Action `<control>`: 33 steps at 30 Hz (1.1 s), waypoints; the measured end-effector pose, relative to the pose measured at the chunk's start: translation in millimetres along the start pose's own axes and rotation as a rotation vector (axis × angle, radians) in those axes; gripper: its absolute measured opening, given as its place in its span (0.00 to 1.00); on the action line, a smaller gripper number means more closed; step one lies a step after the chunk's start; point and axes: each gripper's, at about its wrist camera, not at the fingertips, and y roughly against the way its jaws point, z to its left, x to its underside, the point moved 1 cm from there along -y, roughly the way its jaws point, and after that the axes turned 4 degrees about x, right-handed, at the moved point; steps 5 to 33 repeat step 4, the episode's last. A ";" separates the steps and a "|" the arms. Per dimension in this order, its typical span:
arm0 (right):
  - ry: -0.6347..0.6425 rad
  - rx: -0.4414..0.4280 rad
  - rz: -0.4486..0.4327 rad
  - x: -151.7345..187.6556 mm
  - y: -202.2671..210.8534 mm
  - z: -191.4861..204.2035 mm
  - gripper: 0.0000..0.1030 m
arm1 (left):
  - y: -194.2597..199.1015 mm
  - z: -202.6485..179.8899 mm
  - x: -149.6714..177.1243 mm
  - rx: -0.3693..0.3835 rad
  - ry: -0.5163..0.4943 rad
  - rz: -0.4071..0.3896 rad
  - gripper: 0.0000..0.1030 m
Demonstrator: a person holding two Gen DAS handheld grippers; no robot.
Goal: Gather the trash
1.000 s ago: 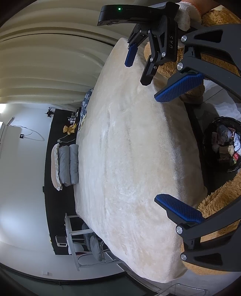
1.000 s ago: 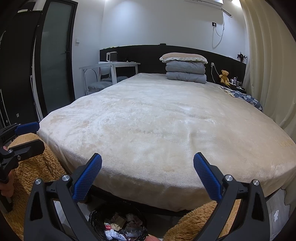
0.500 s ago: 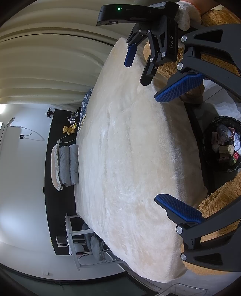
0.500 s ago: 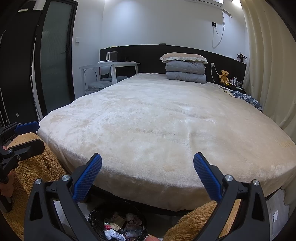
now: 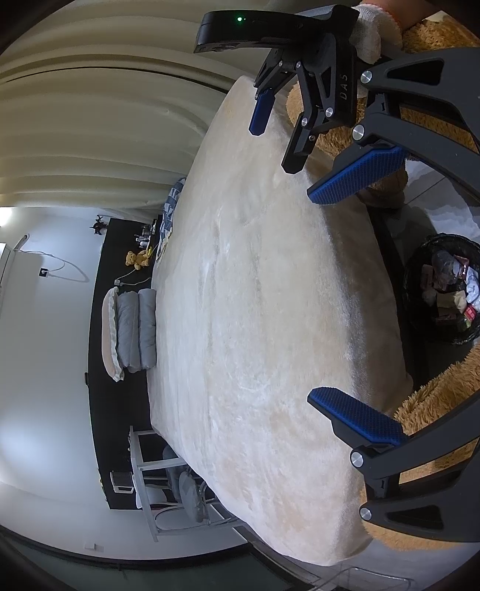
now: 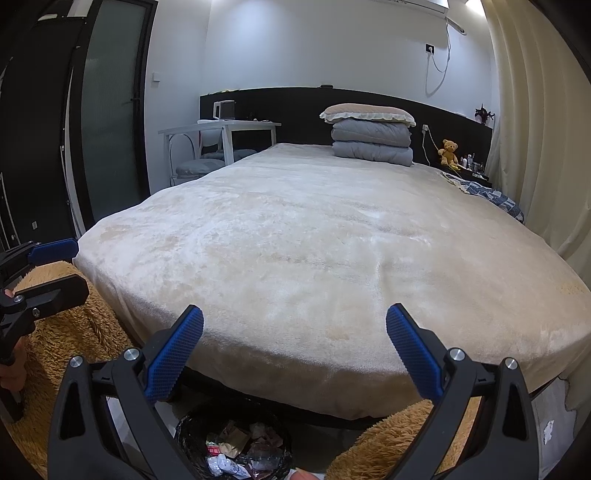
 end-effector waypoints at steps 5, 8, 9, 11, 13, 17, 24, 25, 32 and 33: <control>0.001 0.000 0.000 -0.4 -0.2 0.0 0.95 | 0.1 -0.1 -0.1 0.000 -0.001 0.000 0.94; 0.001 0.000 0.000 -0.4 -0.2 0.0 0.95 | 0.1 -0.1 -0.1 0.000 -0.001 0.000 0.94; 0.001 0.000 0.000 -0.4 -0.2 0.0 0.95 | 0.1 -0.1 -0.1 0.000 -0.001 0.000 0.94; 0.001 0.000 0.000 -0.4 -0.2 0.0 0.95 | 0.1 -0.1 -0.1 0.000 -0.001 0.000 0.94; 0.001 0.000 0.000 -0.4 -0.2 0.0 0.95 | 0.1 -0.1 -0.1 0.000 -0.001 0.000 0.94; 0.001 0.000 0.000 -0.4 -0.2 0.0 0.95 | 0.1 -0.1 -0.1 0.000 -0.001 0.000 0.94; 0.001 0.000 0.000 -0.4 -0.2 0.0 0.95 | 0.1 -0.1 -0.1 0.000 -0.001 0.000 0.94; 0.001 0.000 0.000 -0.4 -0.2 0.0 0.95 | 0.1 -0.1 -0.1 0.000 -0.001 0.000 0.94; 0.001 0.000 0.000 -0.4 -0.2 0.0 0.95 | 0.1 -0.1 -0.1 0.000 -0.001 0.000 0.94; 0.001 0.000 0.000 -0.4 -0.2 0.0 0.95 | 0.1 -0.1 -0.1 0.000 -0.001 0.000 0.94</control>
